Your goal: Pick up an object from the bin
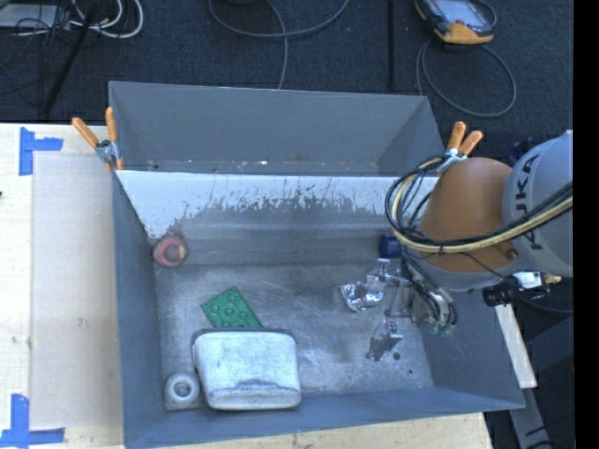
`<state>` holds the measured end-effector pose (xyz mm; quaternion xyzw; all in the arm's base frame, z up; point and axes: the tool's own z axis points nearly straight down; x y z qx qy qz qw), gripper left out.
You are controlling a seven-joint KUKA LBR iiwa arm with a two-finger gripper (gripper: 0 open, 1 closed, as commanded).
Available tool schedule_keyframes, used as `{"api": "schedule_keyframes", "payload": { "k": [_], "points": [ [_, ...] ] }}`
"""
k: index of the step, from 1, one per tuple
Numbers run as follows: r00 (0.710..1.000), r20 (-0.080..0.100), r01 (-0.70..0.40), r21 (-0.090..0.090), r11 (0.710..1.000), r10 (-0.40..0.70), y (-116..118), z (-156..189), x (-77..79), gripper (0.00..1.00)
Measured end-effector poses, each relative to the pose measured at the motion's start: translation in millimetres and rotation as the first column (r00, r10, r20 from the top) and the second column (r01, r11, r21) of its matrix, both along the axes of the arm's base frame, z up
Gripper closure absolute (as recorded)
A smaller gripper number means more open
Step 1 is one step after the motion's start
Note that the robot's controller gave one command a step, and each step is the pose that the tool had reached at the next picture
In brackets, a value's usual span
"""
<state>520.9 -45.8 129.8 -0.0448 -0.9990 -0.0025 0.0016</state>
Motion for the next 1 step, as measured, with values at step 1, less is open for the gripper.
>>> {"api": "schedule_keyframes", "payload": {
  "k": [1],
  "points": [
    [0.998,0.007,-0.062,-0.006,0.998,0.062,-11.8,-25.9,82.2,0.0]
  ]
}}
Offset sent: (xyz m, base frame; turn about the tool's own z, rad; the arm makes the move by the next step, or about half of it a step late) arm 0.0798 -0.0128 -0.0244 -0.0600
